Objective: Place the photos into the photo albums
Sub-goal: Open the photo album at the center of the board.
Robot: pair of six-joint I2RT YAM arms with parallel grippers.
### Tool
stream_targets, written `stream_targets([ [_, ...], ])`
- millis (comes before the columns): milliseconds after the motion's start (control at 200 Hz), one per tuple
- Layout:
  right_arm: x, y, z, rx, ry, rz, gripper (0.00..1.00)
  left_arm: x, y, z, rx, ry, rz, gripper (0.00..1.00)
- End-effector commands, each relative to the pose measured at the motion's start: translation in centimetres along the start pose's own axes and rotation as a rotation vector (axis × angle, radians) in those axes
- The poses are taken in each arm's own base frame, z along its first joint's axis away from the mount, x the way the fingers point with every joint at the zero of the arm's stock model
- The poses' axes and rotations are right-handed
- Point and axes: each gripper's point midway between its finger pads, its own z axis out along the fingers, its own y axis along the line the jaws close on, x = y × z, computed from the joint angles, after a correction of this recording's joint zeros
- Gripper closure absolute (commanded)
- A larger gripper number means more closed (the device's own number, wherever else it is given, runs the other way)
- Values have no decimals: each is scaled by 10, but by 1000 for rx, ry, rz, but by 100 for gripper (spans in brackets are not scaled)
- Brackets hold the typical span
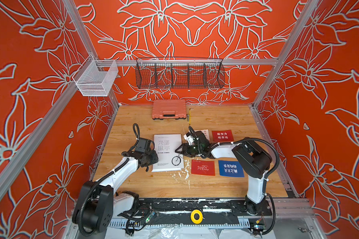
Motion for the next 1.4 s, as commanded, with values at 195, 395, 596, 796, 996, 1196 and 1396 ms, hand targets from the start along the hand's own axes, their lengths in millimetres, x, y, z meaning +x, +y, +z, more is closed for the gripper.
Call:
stream_targets([
  [195, -2, 53, -15, -154, -6, -66, 48, 4, -7, 10, 26, 62, -6, 62],
  [395, 0, 55, -23, -137, -12, -81, 49, 4, -13, 14, 48, 84, 1, 62],
  [596, 2, 44, -27, -58, -15, -94, 49, 2, -12, 13, 38, 82, 4, 62],
  [796, 2, 41, -30, 0, -5, -113, 49, 0, -7, 6, 12, 49, 7, 62],
  [996, 3, 43, -34, 24, 1, -133, 49, -1, -5, 2, 4, 38, 9, 62],
  [1196, 6, 60, -25, -74, 20, -131, 52, -3, -5, 0, 1, 29, 7, 62],
  [1396, 4, 86, -24, -150, 24, -147, 70, -8, -3, -11, -7, -7, 3, 62],
])
